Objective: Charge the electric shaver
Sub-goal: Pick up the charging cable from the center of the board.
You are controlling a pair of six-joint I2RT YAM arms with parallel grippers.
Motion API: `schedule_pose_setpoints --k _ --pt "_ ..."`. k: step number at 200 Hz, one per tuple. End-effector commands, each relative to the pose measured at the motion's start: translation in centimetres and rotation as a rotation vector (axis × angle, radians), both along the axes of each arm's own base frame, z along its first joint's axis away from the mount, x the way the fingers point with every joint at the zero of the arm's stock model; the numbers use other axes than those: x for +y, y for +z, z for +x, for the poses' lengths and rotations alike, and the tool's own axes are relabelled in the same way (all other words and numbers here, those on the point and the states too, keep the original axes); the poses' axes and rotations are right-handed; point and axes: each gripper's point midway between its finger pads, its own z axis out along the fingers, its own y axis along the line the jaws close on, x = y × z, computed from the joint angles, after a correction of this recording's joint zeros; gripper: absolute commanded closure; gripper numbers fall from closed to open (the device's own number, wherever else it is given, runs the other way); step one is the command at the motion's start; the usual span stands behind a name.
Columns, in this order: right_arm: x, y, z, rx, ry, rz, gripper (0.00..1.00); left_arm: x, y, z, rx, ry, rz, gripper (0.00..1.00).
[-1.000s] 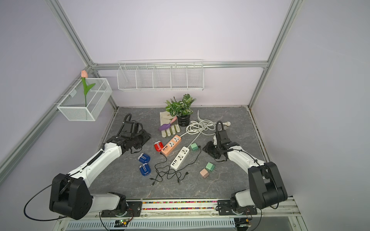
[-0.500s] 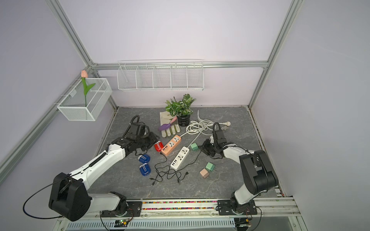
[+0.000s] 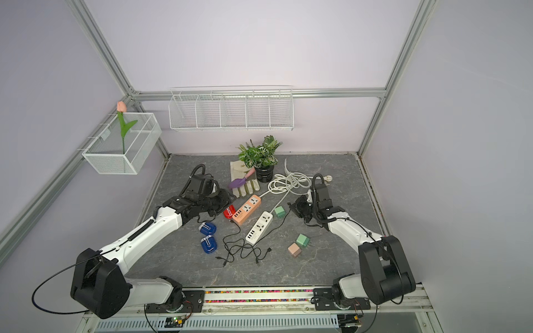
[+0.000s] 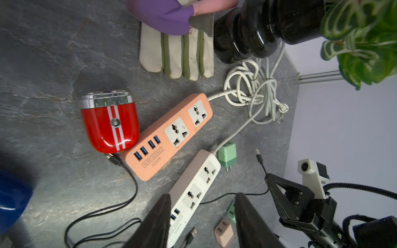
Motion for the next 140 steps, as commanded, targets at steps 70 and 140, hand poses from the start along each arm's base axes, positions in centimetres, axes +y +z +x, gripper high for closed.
schedule_pose_setpoints --k 70,140 --pt "0.4 7.2 3.2 -0.066 -0.305 0.199 0.93 -6.9 9.8 0.7 0.102 -0.025 -0.393 0.48" --pt "3.3 11.2 5.7 -0.125 -0.460 0.372 0.93 -12.9 9.9 -1.3 0.554 0.242 -0.875 0.43"
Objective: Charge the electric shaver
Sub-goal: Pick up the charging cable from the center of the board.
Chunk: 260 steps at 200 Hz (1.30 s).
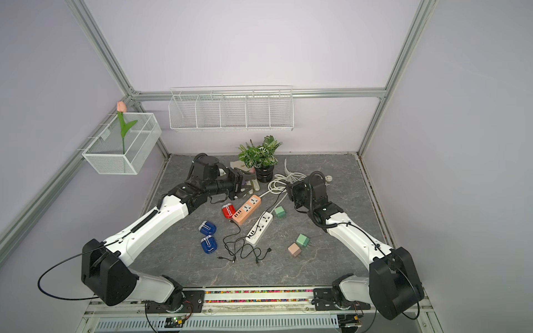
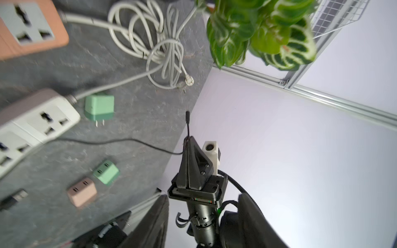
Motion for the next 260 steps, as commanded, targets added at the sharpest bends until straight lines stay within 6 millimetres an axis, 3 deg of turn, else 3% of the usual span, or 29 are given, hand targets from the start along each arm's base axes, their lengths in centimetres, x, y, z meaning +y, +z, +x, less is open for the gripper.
schedule_pose_setpoints --k 1,42,62,116,159,186,221,260 --pt "0.8 1.6 1.4 -0.022 -0.092 0.104 0.93 -2.8 0.2 -1.0 0.263 0.105 -0.251 0.43" --pt "2.8 1.8 1.0 -0.031 -0.066 0.146 0.93 -4.7 1.0 -0.4 0.311 0.168 -0.370 0.32" --pt "3.4 1.6 0.5 -0.022 -0.056 0.164 0.93 -4.8 0.7 0.5 0.318 0.205 -0.392 0.31" --pt "3.4 2.2 0.0 -0.040 -0.061 0.189 0.93 -5.7 -0.6 -0.1 0.381 0.194 -0.384 0.38" --pt "3.5 2.4 -0.2 -0.039 -0.063 0.214 0.93 -5.2 -2.9 -1.3 0.442 0.192 -0.291 0.45" --pt "3.7 2.5 -0.7 -0.030 -0.055 0.232 0.93 -5.3 -3.9 0.0 0.441 0.239 -0.331 0.50" --pt "3.8 1.9 -1.6 -0.006 -0.043 0.232 0.93 -6.6 -3.7 1.3 0.408 0.225 -0.371 0.55" --pt "3.6 1.8 -1.9 0.001 -0.046 0.232 0.93 -6.2 -4.3 1.3 0.396 0.232 -0.346 0.79"
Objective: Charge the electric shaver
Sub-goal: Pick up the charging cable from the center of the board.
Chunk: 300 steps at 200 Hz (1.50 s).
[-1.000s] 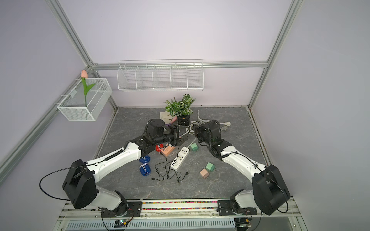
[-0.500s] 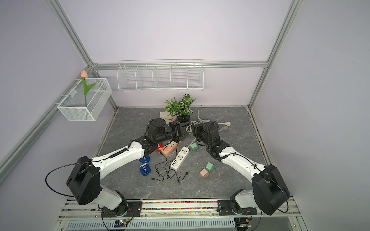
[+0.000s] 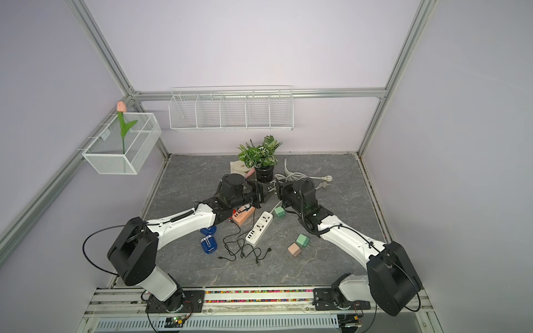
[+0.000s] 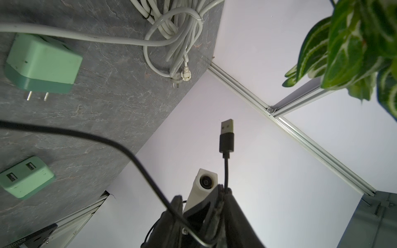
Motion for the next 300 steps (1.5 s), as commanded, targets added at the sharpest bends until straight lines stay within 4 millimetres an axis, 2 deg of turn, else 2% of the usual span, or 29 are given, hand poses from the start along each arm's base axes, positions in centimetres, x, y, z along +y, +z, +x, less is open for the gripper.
schedule_pose_setpoints --k 1,22,31,37,62,69,78,107,139,174,196,243,300 --pt "0.0 0.4 -0.7 0.019 -0.007 0.060 0.93 -0.1 1.3 0.0 0.237 0.084 -0.182 0.80" --pt "0.0 0.0 -0.8 0.029 -0.001 0.041 0.93 0.3 1.3 -0.3 0.226 0.086 -0.177 1.00" --pt "-0.1 -0.3 -0.8 0.038 0.004 0.034 0.92 0.4 1.3 -0.5 0.224 0.073 -0.172 1.00" --pt "-0.2 -0.4 -0.8 0.042 0.011 0.031 0.84 0.5 1.4 -0.7 0.219 0.060 -0.168 1.00" --pt "-0.8 -0.1 -0.3 0.027 0.065 0.026 0.40 1.7 1.0 -1.7 0.201 -0.022 -0.115 1.00" --pt "-1.2 -0.1 -0.3 0.026 0.079 0.020 0.31 2.3 1.0 -1.9 0.187 -0.045 -0.100 1.00" --pt "-1.5 -0.1 -0.4 0.018 0.104 0.017 0.26 2.9 1.0 -2.0 0.172 -0.075 -0.087 1.00" --pt "-1.4 -0.3 -0.8 -0.019 0.164 0.078 0.20 4.2 1.8 -2.0 0.118 -0.148 -0.104 1.00" --pt "0.1 -1.1 -1.2 -0.014 0.226 0.184 0.21 4.9 3.2 -1.2 0.023 -0.237 -0.128 1.00" --pt "0.6 0.5 -0.2 -0.051 0.192 0.266 0.23 5.4 3.6 -1.1 -0.038 -0.310 -0.103 1.00" --pt "1.3 0.7 0.1 -0.046 0.187 0.296 0.33 5.2 3.4 -1.1 -0.041 -0.327 -0.105 1.00" --pt "2.7 0.6 1.4 -0.049 0.184 0.350 0.47 5.1 3.5 -1.2 -0.045 -0.339 -0.110 1.00" --pt "1.8 0.2 1.9 -0.058 0.138 0.338 0.70 5.5 3.2 -1.4 -0.033 -0.332 -0.104 1.00"
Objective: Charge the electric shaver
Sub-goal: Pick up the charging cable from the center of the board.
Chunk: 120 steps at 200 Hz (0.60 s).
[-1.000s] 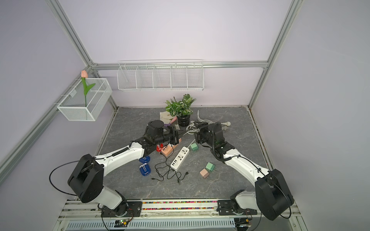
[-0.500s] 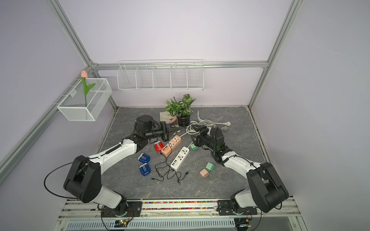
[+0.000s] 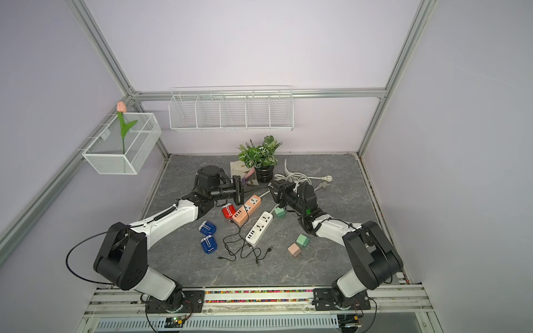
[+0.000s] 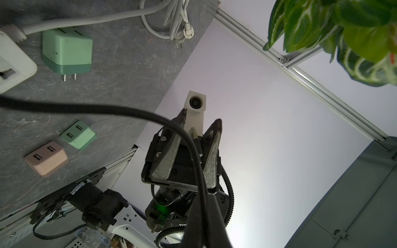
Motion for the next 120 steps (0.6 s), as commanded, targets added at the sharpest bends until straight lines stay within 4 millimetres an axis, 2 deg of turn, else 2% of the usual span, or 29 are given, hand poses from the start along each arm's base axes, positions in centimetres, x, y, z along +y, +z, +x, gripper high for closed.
schedule_pose_setpoints --k 1,47,66,82,95,109,120 --pt "-0.4 2.0 0.4 -0.006 -0.034 0.086 0.71 -0.1 1.0 -0.4 0.035 -0.028 -0.028 1.00" --pt "-0.5 2.3 0.3 -0.018 -0.036 0.069 0.92 0.1 0.9 0.0 0.035 -0.011 -0.025 1.00" --pt "-0.6 2.5 0.3 -0.023 -0.037 0.054 0.93 0.1 1.1 0.4 0.030 0.009 -0.020 1.00" --pt "-0.4 2.6 0.3 -0.027 -0.033 0.033 0.93 -0.2 1.6 0.6 0.018 0.027 -0.017 0.78" --pt "-0.3 2.6 0.2 -0.023 -0.032 0.012 0.93 -0.8 2.0 0.6 0.005 0.027 -0.018 0.65" --pt "0.0 2.3 0.2 -0.013 -0.027 -0.008 0.93 -1.6 2.4 0.5 -0.011 0.026 -0.022 0.58" --pt "0.2 2.2 0.2 -0.006 -0.023 -0.013 0.93 -2.2 2.5 0.6 -0.019 0.025 -0.023 0.57"
